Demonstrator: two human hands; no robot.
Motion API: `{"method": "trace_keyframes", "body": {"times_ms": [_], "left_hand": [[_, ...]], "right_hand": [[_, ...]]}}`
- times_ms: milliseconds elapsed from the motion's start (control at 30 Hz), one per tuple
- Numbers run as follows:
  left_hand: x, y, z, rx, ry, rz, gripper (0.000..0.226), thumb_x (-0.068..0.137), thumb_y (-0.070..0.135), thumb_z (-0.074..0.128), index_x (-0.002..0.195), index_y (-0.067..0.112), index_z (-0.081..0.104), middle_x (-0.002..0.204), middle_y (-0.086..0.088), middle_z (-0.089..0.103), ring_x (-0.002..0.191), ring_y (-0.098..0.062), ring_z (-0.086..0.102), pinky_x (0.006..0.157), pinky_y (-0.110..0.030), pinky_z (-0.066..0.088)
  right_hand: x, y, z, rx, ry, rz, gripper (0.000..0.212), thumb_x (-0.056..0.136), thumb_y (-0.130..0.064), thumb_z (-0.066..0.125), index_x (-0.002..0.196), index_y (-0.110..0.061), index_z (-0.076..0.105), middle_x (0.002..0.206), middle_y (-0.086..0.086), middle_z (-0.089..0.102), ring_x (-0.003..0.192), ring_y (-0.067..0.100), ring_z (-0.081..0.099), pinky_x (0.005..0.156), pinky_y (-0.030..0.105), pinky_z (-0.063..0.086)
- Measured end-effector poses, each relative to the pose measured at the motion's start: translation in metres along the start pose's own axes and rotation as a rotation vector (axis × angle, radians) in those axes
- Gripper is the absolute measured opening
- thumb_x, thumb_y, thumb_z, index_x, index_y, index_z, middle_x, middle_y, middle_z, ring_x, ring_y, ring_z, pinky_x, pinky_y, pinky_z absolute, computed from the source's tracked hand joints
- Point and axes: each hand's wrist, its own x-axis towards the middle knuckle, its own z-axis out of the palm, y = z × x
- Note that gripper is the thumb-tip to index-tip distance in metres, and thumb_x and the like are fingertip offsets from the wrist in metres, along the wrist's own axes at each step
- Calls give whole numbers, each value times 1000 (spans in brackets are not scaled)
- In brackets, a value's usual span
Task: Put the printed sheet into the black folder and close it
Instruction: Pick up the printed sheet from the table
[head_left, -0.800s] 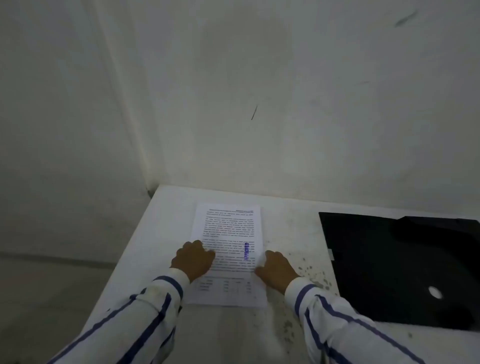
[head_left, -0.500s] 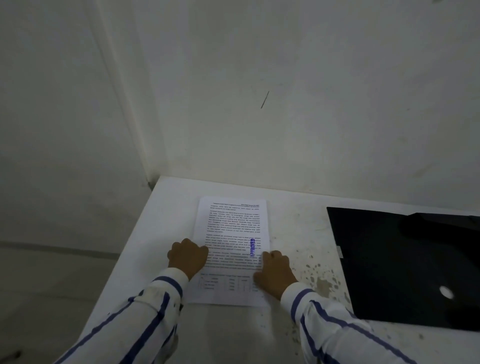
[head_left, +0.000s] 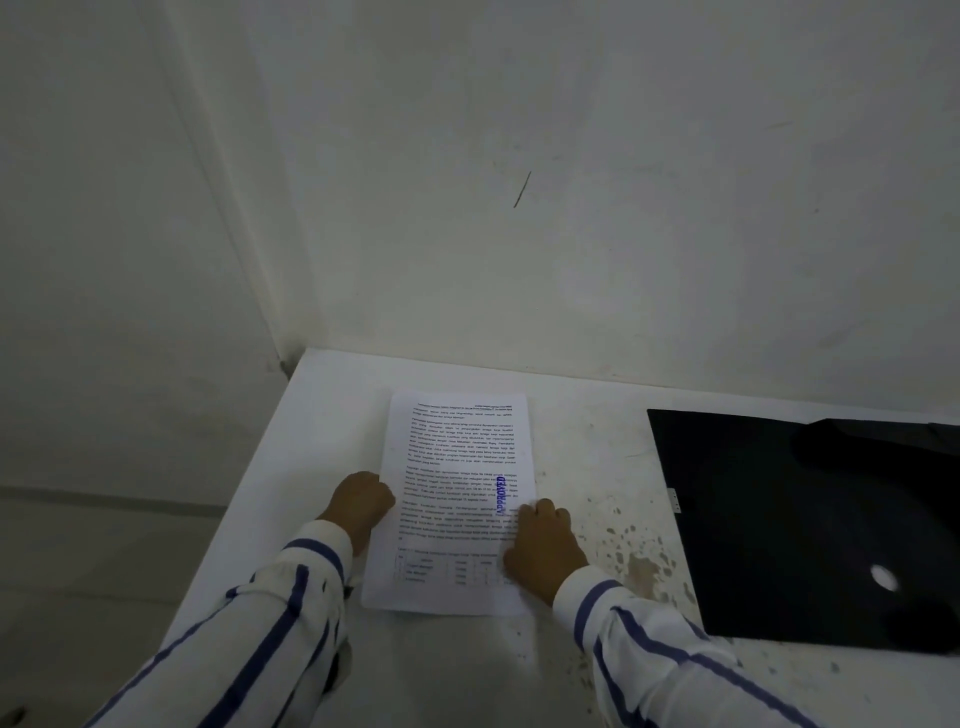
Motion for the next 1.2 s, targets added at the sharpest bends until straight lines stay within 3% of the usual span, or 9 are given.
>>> {"method": "trace_keyframes", "body": {"times_ms": [133,267,367,433,533,767,900,1067,1200], "left_hand": [[-19,3,0,-99,-20,49,20,90,-3,46,80,5,61,94,-19,66,92,-37,62,81,-43,53],[-35,4,3,-245,-85,77,22,93,-1,45,87,15,59,96,-15,66,89,-35,64,74,-40,55],[-37,2,0,-301,-91,75,14,95,4,48,101,12,58,102,-16,67,89,-35,65,77,-45,56],[-39,3,0,-340,-102,72,20,95,6,50,114,10,56,105,-16,67,92,-36,65,81,-48,55],[-45,7,1,-354,-104,98,23,95,8,51,116,12,56,109,-17,68,92,-36,66,79,-47,56],[-63,33,19,-352,-95,183,22,96,7,48,116,11,56,109,-17,67,91,-35,66,69,-41,56],[-76,60,45,-354,-88,228,25,96,6,46,118,13,55,111,-15,66,93,-34,64,73,-40,55],[-95,93,95,-335,-97,277,22,96,5,45,114,14,55,110,-14,66,103,-38,62,91,-50,53],[-110,113,149,-322,-107,292,27,95,4,46,120,9,55,114,-17,66,106,-39,63,89,-47,54]], "right_hand": [[-1,3,-1,77,15,13,29,84,-19,54,111,-11,48,118,10,46,108,24,41,91,35,45],[3,6,-8,276,46,72,30,86,-23,54,113,-13,45,115,8,48,108,25,44,88,32,43],[8,13,-13,545,48,141,34,81,-27,60,111,-15,49,110,7,58,98,24,57,82,35,53],[7,16,-21,786,4,201,31,81,-22,62,109,-12,54,105,7,65,90,22,64,78,34,55],[2,20,-30,1039,-56,267,23,85,-14,60,107,-9,63,99,8,71,84,23,68,71,31,56],[-17,34,-54,1189,108,201,20,86,-10,58,105,-12,61,101,7,70,86,23,67,68,30,56],[-28,57,-79,1223,212,165,19,86,-7,57,105,-10,60,101,7,68,89,21,64,66,26,52],[-41,107,-109,1231,282,141,19,86,-7,58,105,-10,59,102,9,68,92,24,65,74,34,55],[-54,161,-130,1211,322,151,17,86,-8,58,103,-11,60,102,10,68,91,25,66,81,41,56]]}}
